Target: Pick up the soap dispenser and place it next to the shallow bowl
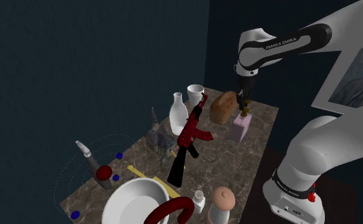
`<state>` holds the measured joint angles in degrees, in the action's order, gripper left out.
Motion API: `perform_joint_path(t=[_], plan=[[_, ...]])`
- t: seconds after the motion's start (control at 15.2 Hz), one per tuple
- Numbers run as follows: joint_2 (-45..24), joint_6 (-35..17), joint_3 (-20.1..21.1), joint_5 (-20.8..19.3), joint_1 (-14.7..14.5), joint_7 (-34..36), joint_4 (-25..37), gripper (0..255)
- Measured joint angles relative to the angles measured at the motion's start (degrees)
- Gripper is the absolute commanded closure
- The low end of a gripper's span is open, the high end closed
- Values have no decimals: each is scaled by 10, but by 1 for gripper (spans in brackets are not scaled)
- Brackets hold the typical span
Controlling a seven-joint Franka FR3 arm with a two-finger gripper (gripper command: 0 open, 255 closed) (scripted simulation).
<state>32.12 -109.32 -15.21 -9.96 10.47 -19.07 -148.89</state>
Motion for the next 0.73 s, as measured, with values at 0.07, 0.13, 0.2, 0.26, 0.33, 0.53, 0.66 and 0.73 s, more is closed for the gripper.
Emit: perform_joint_path(t=[0.07, 0.13, 0.2, 0.26, 0.33, 0.53, 0.66, 0.73], plan=[[4, 7, 0, 0, 1, -1, 3, 255], [6, 15, 1, 0, 1, -1, 9, 255], [9, 24, 3, 2, 0, 0, 15, 255], [12, 33, 4, 2, 0, -1, 21, 255], [13, 40, 5, 3, 0, -1, 27, 255], [17, 65, 8, 5, -1, -2, 49, 255], [21, 83, 10, 6, -1, -3, 62, 255], [23, 91, 11, 7, -2, -3, 68, 255]])
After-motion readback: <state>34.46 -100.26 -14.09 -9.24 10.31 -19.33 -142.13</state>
